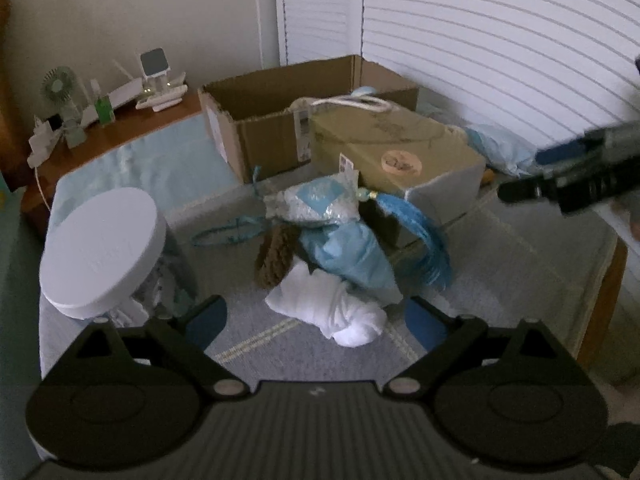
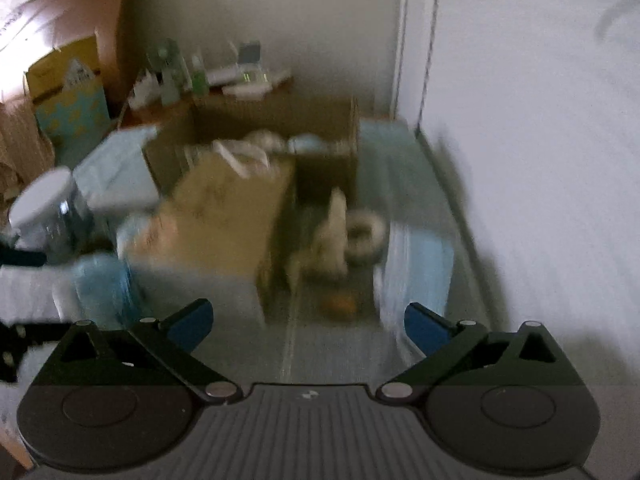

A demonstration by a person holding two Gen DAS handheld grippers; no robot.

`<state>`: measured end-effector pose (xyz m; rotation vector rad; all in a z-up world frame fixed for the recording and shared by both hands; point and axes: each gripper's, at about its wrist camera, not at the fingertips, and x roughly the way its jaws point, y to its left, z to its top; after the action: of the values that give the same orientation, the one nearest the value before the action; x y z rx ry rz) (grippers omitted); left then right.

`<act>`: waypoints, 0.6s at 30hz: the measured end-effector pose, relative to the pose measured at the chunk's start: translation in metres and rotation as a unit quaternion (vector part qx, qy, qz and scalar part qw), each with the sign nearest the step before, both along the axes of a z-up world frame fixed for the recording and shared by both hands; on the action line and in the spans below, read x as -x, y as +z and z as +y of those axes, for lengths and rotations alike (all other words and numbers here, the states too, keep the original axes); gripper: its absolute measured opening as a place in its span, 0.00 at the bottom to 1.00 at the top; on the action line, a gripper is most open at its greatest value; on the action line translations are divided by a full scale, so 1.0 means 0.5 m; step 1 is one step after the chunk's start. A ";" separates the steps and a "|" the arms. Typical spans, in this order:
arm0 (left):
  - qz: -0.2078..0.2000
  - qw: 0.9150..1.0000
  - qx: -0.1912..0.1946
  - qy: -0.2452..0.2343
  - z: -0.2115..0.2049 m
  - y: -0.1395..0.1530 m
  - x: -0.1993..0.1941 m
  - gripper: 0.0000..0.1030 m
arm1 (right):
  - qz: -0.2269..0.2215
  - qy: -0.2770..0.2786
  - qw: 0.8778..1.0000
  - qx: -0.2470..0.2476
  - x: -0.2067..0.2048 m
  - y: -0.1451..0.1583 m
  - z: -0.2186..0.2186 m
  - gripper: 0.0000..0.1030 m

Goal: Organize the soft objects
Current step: 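Grasp the white cloth bundle with the left gripper while the right gripper grasps the small orange piece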

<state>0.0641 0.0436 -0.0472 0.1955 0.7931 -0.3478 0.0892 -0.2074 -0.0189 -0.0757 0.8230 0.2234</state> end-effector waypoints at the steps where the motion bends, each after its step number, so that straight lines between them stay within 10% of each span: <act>1: 0.001 1.000 -0.002 0.000 0.000 -0.003 -0.002 0.92 | 0.012 -0.003 1.000 0.001 0.003 -0.016 -0.003 1.00; 15: 0.001 0.999 0.007 -0.036 0.000 -0.024 -0.031 0.73 | 0.025 -0.001 0.999 0.033 0.021 -0.082 0.005 1.00; 18: 0.013 0.998 0.015 -0.053 -0.002 -0.030 -0.040 0.56 | 0.019 -0.002 0.999 0.031 0.023 -0.081 0.004 1.00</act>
<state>0.0839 0.0425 -0.0623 0.2052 0.8043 -0.4620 0.0775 -0.2054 -0.0594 -0.1291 0.8690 0.1957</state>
